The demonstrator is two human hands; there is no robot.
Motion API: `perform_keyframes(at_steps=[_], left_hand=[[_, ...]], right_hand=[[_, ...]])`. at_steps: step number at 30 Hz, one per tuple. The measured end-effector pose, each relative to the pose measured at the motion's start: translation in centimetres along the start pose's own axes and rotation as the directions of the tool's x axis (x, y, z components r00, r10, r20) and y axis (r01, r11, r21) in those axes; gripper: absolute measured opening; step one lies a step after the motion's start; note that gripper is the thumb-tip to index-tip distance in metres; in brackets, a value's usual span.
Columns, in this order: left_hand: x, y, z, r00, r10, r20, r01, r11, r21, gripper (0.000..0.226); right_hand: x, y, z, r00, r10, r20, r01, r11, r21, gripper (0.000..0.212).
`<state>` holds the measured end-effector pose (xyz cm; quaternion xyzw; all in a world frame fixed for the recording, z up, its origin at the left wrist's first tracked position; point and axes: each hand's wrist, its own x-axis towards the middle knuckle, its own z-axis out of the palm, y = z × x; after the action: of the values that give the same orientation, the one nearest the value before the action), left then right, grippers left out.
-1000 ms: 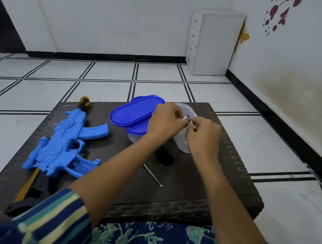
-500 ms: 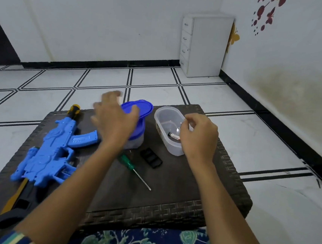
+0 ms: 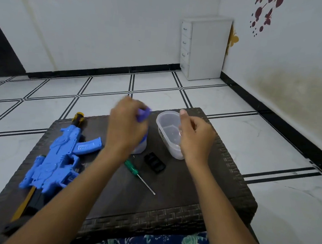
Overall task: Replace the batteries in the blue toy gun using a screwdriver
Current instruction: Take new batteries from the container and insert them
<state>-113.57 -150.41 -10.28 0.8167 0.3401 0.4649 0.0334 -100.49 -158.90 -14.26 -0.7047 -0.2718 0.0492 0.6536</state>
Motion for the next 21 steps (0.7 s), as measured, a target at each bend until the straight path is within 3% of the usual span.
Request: perform_keyframes(at_steps=[3,6,9,11,13,16,19,21], left_hand=[[-2.5,3.2,2.6,0.922,0.376,0.089,-0.386,0.907,0.169,0.007],[-4.1,4.6,4.4,0.888,0.44,0.135,-0.456,0.882,0.123,0.026],[-4.7,3.9,4.6,0.944,0.264,0.196,-0.281,0.958,0.063,0.034],[-5.2,3.3,4.4,0.979,0.097,0.181,-0.08,0.992,-0.096,0.04],[-5.3,3.4,4.4,0.977,-0.138,0.163,0.169,0.965,-0.199,0.034],[-5.2,2.8,5.5,0.831,-0.473,0.292,0.533,0.828,-0.176,0.037],[-5.6,2.8,6.5,0.694,-0.594,0.407,0.695,0.699,-0.167,0.045],[-5.5,3.2,6.8,0.642,-0.633,0.434,0.753,0.628,-0.198,0.044]], right_hand=[[0.7,0.1,-0.2,0.95,0.276,0.146,-0.297,0.943,0.149,0.066],[1.1,0.6,-1.1,0.938,0.29,0.189,-0.316,0.94,0.126,0.05],[1.7,1.3,-2.1,0.967,0.24,0.09,-0.246,0.967,0.067,0.03],[2.4,1.5,-2.5,0.985,0.172,0.027,-0.172,0.985,0.0,0.027],[3.3,2.1,-2.4,0.994,0.112,0.009,-0.111,0.988,-0.103,0.032],[3.9,3.4,-1.5,0.995,0.103,-0.003,-0.1,0.962,-0.255,0.043],[4.0,3.9,-0.7,0.991,0.132,-0.003,-0.126,0.939,-0.319,0.046],[4.3,3.7,-0.4,0.993,0.119,0.007,-0.109,0.934,-0.34,0.047]])
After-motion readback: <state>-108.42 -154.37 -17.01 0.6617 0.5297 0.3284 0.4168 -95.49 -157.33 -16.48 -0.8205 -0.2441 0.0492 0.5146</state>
